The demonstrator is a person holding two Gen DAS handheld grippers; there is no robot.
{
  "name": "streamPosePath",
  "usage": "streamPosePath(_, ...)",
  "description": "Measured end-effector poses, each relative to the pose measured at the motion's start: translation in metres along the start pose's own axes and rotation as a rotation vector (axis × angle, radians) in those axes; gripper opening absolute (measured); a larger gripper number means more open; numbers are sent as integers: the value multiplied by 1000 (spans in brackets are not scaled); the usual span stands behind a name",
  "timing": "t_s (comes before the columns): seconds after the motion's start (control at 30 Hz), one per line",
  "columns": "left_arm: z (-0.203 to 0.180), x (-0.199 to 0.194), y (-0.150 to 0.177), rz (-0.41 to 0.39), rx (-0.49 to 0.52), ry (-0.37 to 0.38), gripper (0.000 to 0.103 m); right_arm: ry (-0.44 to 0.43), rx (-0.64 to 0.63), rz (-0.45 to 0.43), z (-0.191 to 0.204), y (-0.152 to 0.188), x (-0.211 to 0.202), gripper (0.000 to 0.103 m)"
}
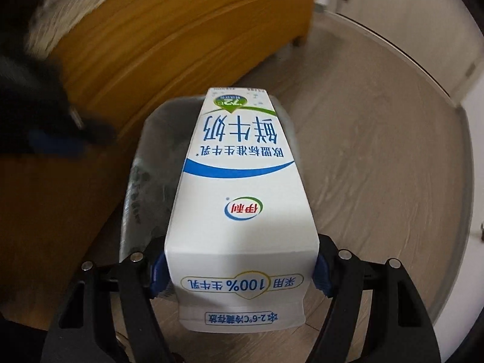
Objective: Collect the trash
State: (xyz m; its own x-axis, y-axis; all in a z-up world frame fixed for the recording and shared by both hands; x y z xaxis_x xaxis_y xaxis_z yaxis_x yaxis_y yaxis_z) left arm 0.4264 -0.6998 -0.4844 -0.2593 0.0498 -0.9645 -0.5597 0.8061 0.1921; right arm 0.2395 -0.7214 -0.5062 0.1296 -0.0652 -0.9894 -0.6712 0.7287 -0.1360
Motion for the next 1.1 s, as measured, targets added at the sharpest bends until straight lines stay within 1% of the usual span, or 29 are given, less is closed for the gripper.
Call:
streamPosePath(0.07, -6, -31, 14, -77, 87, -96, 47, 10, -14, 33, 10, 2, 12, 71)
streamPosePath(0.13, -5, -52, 28, -145, 103, -135, 51, 13, 22, 98, 9, 2, 31, 71)
streamPosePath(0.2, -3, -70, 40, -192, 83, -138, 52, 16, 39, 145, 8, -2, 51, 71)
streamPosePath(0.27, 4, -83, 53, -215, 44, -118, 52, 36, 43, 174, 4, -3, 66, 72)
streamPosePath(0.33, 9, -91, 61, -232, 25, -113, 52, 67, 46, 202, -1, -2, 74, 72)
streamPosePath(0.4, 22, -99, 67, -242, 22, -110, 52, 43, 24, 226, -1, 1, 72, 77)
streamPosePath(0.43, 25, -102, 70, -248, 14, -110, 52, 16, 3, 234, 0, 5, 68, 83)
streamPosePath(0.47, 27, -104, 71, -251, 9, -111, 52, 10, -19, 226, 0, 8, 64, 83)
streamPosePath(0.5, 28, -104, 72, -251, 7, -115, 52, 23, -38, 214, 2, 11, 59, 83)
streamPosePath(0.53, 31, -104, 71, -250, 6, -126, 52, 47, -62, 192, 1, 14, 50, 83)
streamPosePath(0.57, 33, -103, 71, -244, 8, -150, 52, 50, -68, 181, 0, 18, 44, 83)
streamPosePath(0.63, 34, -97, 74, -237, 18, -167, 52, 28, -58, 161, -6, 23, 29, 83)
streamPosePath(0.73, 32, -95, 77, -239, 22, -179, 52, 35, -46, 139, -14, 27, 10, 83)
streamPosePath(0.8, 35, -99, 85, -235, 3, -163, 52, 41, -42, 116, -14, 31, -3, 83)
streamPosePath(0.87, 35, -104, 92, -248, -6, -132, 53, 38, -41, 86, -16, 38, -21, 83)
streamPosePath(1.0, 36, -117, 110, -274, -3, -127, 54, 48, -29, 33, -24, 39, -59, 83)
streamPosePath(1.1, 27, -119, 128, -281, 21, -122, 54, 65, -24, 1, -30, 37, -84, 83)
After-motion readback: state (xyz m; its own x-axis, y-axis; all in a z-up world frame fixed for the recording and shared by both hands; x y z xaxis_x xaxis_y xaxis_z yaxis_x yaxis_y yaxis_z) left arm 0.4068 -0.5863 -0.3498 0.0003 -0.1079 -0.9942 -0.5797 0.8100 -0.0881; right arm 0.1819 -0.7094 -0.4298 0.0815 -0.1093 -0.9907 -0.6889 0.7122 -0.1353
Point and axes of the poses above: each gripper's, at about its wrist camera, not at the fingertips, and x roughly the way its jaws point, z to its left, y to its underside, the point moved 4 cm from there along x, roughly the way its jaws point, and after that the axes turned 12 degrees about z, right-handed, at the moved point
